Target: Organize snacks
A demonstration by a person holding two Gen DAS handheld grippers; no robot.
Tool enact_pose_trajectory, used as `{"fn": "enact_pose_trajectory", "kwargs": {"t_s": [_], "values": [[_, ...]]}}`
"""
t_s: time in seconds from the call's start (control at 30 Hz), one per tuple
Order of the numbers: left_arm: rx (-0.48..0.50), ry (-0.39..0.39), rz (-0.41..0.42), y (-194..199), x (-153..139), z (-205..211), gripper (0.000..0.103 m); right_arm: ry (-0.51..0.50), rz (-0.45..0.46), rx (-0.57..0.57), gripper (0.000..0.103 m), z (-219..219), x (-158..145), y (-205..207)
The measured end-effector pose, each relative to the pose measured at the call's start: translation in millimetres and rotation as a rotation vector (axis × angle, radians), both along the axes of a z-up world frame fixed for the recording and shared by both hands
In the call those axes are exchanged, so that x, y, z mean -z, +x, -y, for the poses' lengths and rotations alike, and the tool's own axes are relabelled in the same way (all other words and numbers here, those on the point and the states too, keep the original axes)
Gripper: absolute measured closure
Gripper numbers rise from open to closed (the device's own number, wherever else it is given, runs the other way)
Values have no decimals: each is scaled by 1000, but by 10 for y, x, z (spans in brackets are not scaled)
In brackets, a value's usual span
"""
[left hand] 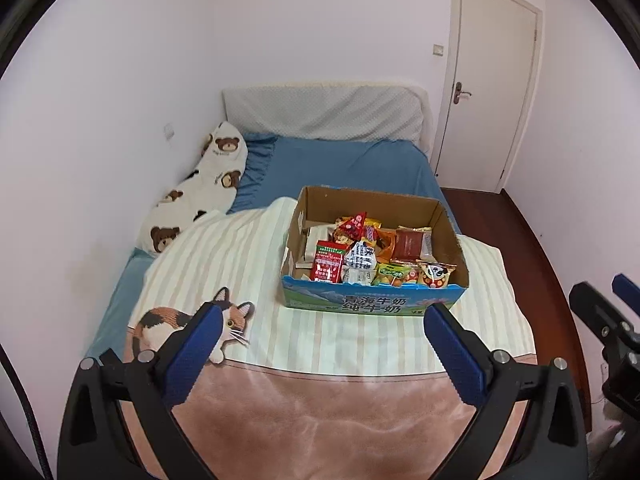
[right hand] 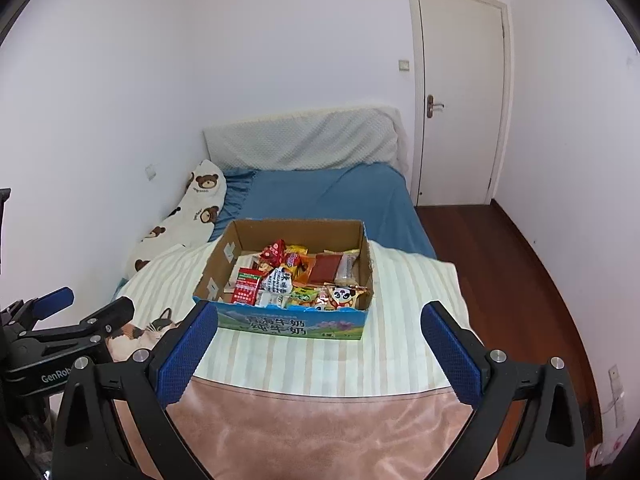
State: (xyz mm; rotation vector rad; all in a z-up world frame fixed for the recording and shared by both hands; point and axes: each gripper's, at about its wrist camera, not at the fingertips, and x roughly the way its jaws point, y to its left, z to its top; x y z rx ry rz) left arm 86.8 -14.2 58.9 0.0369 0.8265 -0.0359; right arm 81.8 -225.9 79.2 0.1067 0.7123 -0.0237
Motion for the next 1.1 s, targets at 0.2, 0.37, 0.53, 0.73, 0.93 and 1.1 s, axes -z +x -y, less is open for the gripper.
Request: {"fn": "enact_pose_trajectory", "kwargs": {"t_s": [0.2, 0.37, 0.53, 0.73, 0.93, 1.1], "values": [[-16, 25, -27, 345, 208, -2, 0, 12, -50, 25, 0, 48, 291, 366], [-10, 52, -38, 622, 347, 46, 0, 15, -78, 54, 0, 99, 519, 695], [-5, 83, -45, 860, 489, 111, 0, 10, -92, 85, 0, 159, 696, 979], [5, 100, -62, 1093, 642, 169, 0, -17, -102, 110, 0, 214, 819, 1232], [27, 97, -95, 1261, 806, 233, 0, -41, -127, 118, 0, 237, 955, 1403], [42, 97, -86, 1311, 861, 268, 0, -45, -132, 111, 0, 238, 1046, 1476]]}}
